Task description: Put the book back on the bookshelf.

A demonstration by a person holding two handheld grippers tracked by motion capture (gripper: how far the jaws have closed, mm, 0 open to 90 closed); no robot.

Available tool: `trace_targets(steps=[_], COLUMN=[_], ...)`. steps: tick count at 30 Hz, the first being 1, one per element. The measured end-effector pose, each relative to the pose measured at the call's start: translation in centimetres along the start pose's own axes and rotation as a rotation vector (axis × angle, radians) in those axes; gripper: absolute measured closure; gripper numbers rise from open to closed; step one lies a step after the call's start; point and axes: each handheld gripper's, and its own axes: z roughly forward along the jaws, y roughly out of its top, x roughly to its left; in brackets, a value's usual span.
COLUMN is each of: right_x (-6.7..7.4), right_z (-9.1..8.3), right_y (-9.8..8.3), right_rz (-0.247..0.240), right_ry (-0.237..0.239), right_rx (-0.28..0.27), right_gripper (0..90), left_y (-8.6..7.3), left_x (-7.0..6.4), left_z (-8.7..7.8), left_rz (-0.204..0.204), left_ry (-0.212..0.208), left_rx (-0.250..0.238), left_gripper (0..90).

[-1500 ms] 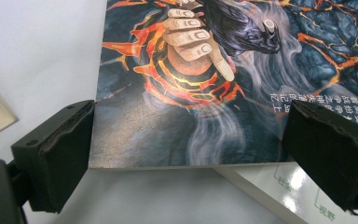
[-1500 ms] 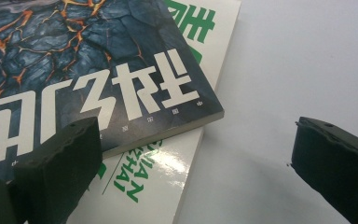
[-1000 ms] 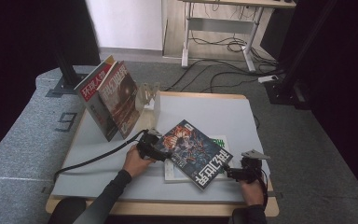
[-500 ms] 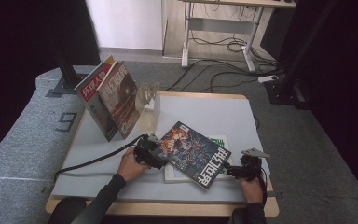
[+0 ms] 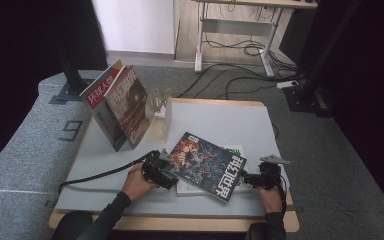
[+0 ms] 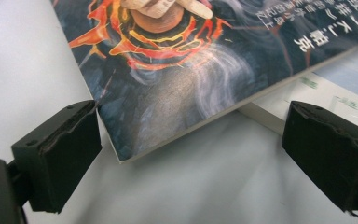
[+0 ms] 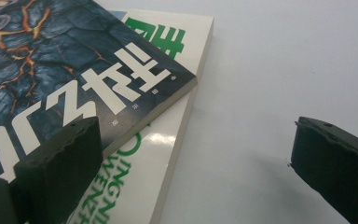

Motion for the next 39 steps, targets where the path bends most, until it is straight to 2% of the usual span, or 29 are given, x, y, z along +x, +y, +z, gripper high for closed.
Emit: trace_targets(steps=[1, 2, 4, 6, 9, 16, 19, 21, 23, 26, 34, 39], right_x=[-0.1, -0.2, -0.4, -0.6, -0.8, -0.9, -0.8, -0.7, -0.6, -0.3, 1.0, 1.7], right_z=[0.1, 0.2, 0.4, 0.6, 1.0, 0.9, 0.9, 0.7, 0.6, 0.3, -0.1, -0.2], right_y=[0.1, 0.2, 0.4, 0.5, 0.7, 0.6, 0.6, 0.6, 0.5, 0.6, 0.8, 0.7], right_rz=[0.0, 0.002, 0.007, 0.013, 0.014, 0.015, 0.015, 0.014, 0.013, 0.01, -0.026, -0.045], right_ry=[-0.002, -0.003, -0.004, 0.001, 0.004, 0.009, 0.008, 0.015, 0.016, 0.019, 0.05, 0.07], right_rx=[0.0, 0.0, -0.001, 0.0, 0.006, 0.01, 0.009, 0.005, 0.003, -0.005, -0.013, -0.003], right_gripper=[2.0, 2.0, 2.0, 2.0, 2.4, 8.0, 8.2, 7.4, 6.6, 0.1, 0.0, 0.0], left_y=[0.0, -0.2, -0.3, -0.6, -0.7, -0.8, -0.6, -0.3, -0.2, 0.5, 2.5, 3.5], left_x=[0.0, -0.3, -0.5, -0.8, -0.8, 0.2, 0.4, 0.8, 1.0, 1.1, 1.4, 1.7], left_z=[0.0, -0.1, -0.1, -0.3, -0.4, -1.7, -1.9, -1.9, -1.9, -1.7, -0.8, -0.2], left_rz=[0.0, -0.002, -0.001, 0.001, 0.01, -0.016, -0.011, -0.02, -0.017, 0.013, 0.063, 0.079], left_ry=[0.0, -0.022, -0.028, -0.053, -0.055, -0.076, -0.081, -0.099, -0.102, -0.09, -0.069, -0.064], left_rx=[0.0, 0.003, 0.002, -0.009, -0.013, -0.072, -0.093, -0.121, -0.124, -0.126, -0.131, -0.12], left_gripper=[4.1, 3.4, 3.4, 3.8, 4.1, 8.6, 8.6, 8.6, 8.5, 7.4, 2.8, 2.0])
